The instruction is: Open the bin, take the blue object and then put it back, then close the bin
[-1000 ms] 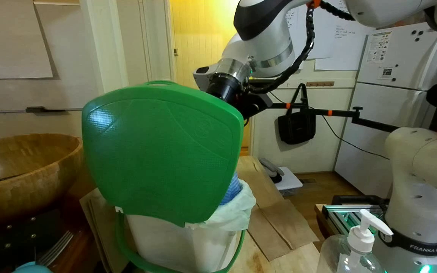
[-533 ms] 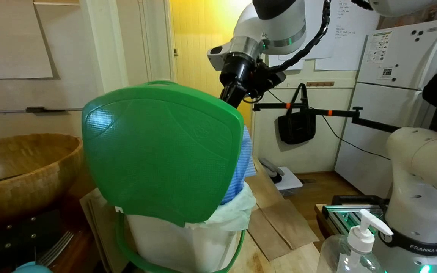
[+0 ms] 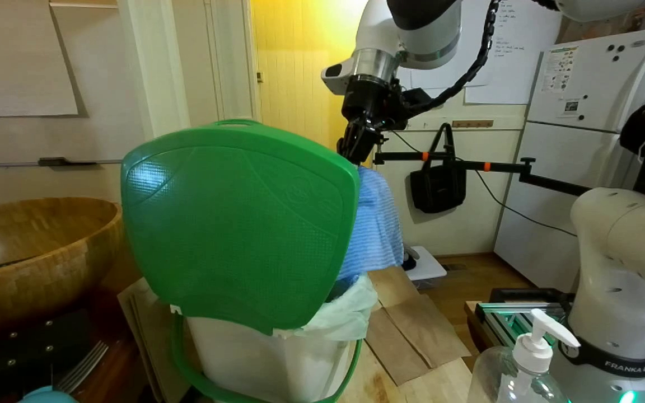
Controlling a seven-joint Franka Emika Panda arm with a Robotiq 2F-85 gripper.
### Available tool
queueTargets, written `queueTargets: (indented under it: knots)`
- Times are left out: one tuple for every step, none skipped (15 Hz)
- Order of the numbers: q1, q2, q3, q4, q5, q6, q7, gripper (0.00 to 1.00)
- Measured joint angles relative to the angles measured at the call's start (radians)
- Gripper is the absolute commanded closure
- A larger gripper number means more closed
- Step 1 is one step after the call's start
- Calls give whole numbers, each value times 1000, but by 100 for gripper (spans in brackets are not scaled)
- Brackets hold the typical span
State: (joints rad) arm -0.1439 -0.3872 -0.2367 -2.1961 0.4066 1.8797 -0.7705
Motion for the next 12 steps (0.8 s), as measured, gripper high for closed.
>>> queueTargets:
  knots:
    - [0,-2,-6,0,-21,-5,5,99]
    - [-1,-4,-13,-1,-41,-8,11,99]
    - [-4,-4,-20,-1,-58,-14,15,99]
    - [-7,-5,-28,-1,-77,-20,20,99]
    - [-10,-6,-35,-1,-93,-24,23,99]
    - [-14,-8,-43,-2,-108,-25,26,99]
    - [-19,-10,-50,-4,-121,-26,30,99]
    - [-23,-11,-56,-5,-132,-26,37,99]
    - [-29,-11,-61,-7,-144,-26,45,99]
    - [-35,-11,-66,-10,-155,-26,52,99]
    - [-39,-11,-70,-13,-165,-26,59,99]
    - [-43,-11,-75,-17,-178,-26,66,99]
